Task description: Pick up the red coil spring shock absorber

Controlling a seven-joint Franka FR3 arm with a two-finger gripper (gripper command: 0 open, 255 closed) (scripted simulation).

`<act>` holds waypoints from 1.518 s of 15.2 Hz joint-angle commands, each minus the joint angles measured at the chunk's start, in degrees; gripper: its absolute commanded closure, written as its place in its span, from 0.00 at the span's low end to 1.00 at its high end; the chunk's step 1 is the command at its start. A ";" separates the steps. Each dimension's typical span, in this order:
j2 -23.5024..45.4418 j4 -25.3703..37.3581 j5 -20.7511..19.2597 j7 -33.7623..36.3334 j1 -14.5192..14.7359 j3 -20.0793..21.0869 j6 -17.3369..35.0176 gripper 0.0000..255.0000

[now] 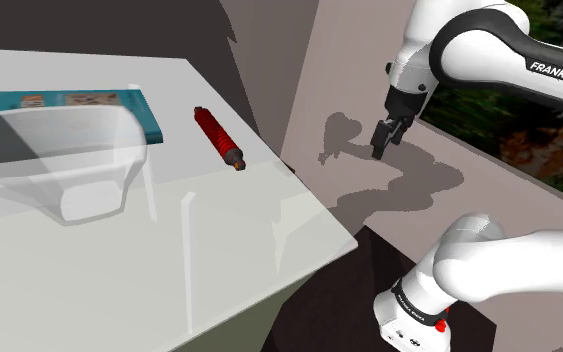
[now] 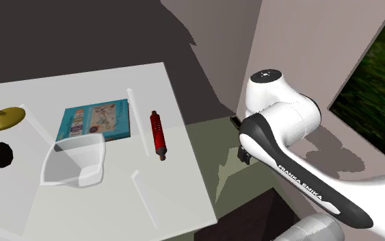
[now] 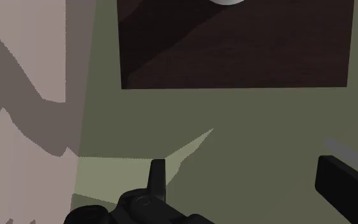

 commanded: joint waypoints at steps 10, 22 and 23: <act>17.26 10.34 5.99 8.76 0.91 5.79 6.17 0.00; 42.44 32.81 7.82 19.67 2.29 11.82 8.82 0.00; 44.70 35.23 7.66 20.57 2.55 12.20 8.67 0.00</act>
